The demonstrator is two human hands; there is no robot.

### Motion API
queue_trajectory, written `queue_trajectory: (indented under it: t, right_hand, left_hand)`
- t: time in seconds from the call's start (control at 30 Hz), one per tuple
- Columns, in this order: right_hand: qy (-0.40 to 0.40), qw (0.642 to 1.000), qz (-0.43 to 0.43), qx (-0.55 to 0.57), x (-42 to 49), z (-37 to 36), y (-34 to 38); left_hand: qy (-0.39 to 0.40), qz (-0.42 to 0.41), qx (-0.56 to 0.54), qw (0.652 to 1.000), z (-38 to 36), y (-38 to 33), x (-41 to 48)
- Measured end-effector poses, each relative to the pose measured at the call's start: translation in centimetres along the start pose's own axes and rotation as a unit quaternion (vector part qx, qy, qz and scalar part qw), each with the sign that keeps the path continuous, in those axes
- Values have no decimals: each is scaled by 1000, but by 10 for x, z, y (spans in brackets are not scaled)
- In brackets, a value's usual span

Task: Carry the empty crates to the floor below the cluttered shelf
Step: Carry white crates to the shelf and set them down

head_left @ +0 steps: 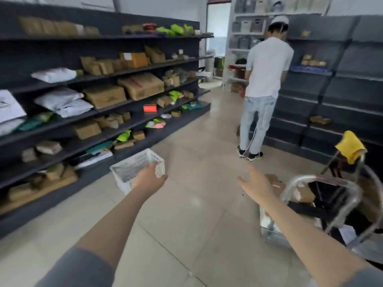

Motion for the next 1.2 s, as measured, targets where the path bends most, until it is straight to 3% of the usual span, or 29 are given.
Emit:
queue_trajectory:
  t: [0.2, 0.5, 0.7, 0.9, 1.2]
  right_hand:
    - [58, 994, 88, -18, 120, -104, 107]
    - [157, 977, 143, -17, 293, -238, 246]
    - [241, 952, 187, -31, 365, -342, 314]
    - [253, 953, 157, -57, 457, -421, 353]
    - [275, 957, 82, -49, 597, -503, 401]
  left_hand:
    - [-20, 105, 37, 994, 33, 113, 90]
    - [-52, 255, -49, 964, 59, 215, 230]
    - [-26, 347, -75, 935, 47, 296, 301]
    - [-10, 342, -75, 937, 41, 352, 438]
    - [44, 300, -67, 950, 28, 363, 645]
Point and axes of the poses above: each hand's wrist, its own x-axis towards the middle knuckle, its own z-axis out of the back of the hand, y = z × x, the point moved 1 cm from there along x, towards the middle knuckle, and after that the axes turned 5 degrees about x, right-handed, at the moved point
